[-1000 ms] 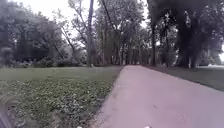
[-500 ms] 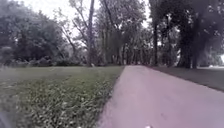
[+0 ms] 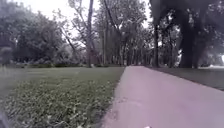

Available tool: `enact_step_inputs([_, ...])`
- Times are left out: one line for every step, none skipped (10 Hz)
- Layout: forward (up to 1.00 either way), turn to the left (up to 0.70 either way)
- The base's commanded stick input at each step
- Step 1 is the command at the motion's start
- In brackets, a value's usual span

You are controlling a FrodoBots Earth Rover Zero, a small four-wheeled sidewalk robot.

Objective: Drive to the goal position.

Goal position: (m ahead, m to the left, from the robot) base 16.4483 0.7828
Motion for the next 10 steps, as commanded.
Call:
enact_step_inputs([0.70, -0.14])
enact_step_inputs([0.70, -0.14])
enact_step_inputs([0.70, -0.14])
enact_step_inputs([0.70, -0.14])
enact_step_inputs([0.70, -0.14])
enact_step_inputs([0.70, -0.14])
enact_step_inputs([0.70, -0.14])
enact_step_inputs([0.70, -0.14])
enact_step_inputs([0.70, -0.14])
enact_step_inputs([0.70, -0.14])
